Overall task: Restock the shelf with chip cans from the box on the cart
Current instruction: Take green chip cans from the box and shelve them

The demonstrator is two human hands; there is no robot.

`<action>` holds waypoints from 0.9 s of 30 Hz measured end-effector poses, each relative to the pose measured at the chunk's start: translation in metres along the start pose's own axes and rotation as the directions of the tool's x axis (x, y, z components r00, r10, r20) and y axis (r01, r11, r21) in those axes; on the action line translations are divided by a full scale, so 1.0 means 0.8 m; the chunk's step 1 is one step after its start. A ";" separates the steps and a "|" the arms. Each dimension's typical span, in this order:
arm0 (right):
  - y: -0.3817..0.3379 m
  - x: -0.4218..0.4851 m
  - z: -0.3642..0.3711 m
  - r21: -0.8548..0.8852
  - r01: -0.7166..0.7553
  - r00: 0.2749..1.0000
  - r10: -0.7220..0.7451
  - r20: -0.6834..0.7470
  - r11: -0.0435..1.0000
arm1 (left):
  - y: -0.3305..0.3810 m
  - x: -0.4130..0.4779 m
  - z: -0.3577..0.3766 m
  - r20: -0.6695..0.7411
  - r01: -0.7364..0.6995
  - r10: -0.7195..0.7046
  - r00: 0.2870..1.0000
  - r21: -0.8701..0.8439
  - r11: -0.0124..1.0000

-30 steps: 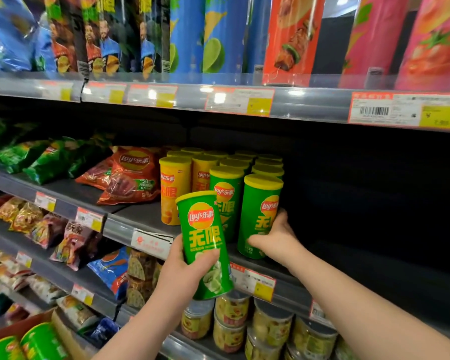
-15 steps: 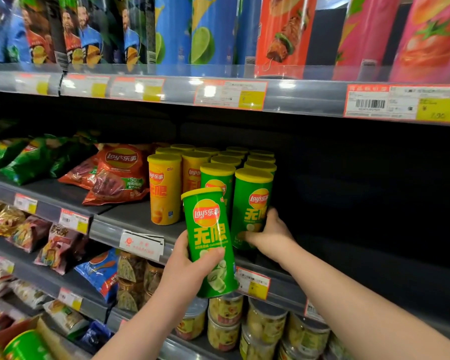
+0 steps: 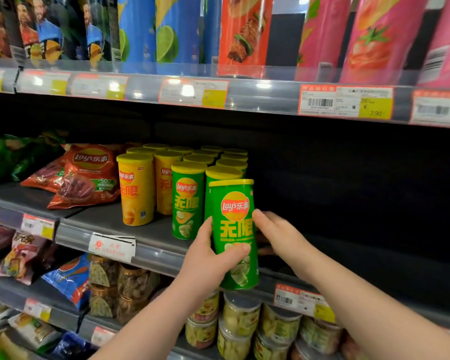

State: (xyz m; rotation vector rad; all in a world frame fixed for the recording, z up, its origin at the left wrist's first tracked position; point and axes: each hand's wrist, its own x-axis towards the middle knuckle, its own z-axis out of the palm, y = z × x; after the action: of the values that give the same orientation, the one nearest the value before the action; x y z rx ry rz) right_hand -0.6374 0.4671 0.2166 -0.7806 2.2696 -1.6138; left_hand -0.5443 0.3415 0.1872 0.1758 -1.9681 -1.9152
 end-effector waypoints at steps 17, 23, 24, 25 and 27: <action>0.018 0.028 -0.041 -0.086 -0.058 0.964 0.034 -0.264 0.995 | -0.049 0.030 -0.026 0.176 -0.312 0.356 0.918 0.874 0.373; 0.025 0.053 -0.039 -0.042 -0.031 0.970 0.020 -0.240 0.999 | -0.073 0.036 -0.039 0.270 -0.408 0.472 0.839 0.886 0.219; 0.025 0.058 -0.039 -0.061 -0.033 0.967 0.017 -0.254 0.998 | -0.074 0.038 -0.040 0.272 -0.413 0.480 0.834 0.885 0.216; 0.026 0.062 -0.039 -0.074 -0.038 0.963 0.017 -0.271 0.996 | -0.073 0.038 -0.040 0.272 -0.412 0.477 0.836 0.884 0.219; 0.026 0.071 -0.040 -0.077 -0.048 0.957 0.024 -0.289 0.996 | -0.073 0.038 -0.040 0.270 -0.408 0.465 0.843 0.885 0.226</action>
State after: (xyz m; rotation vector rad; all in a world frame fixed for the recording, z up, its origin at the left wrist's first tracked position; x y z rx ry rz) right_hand -0.7060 0.4663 0.2144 -0.5467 2.5482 -1.7237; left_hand -0.5714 0.2977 0.1350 -0.0559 -2.4674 -0.2320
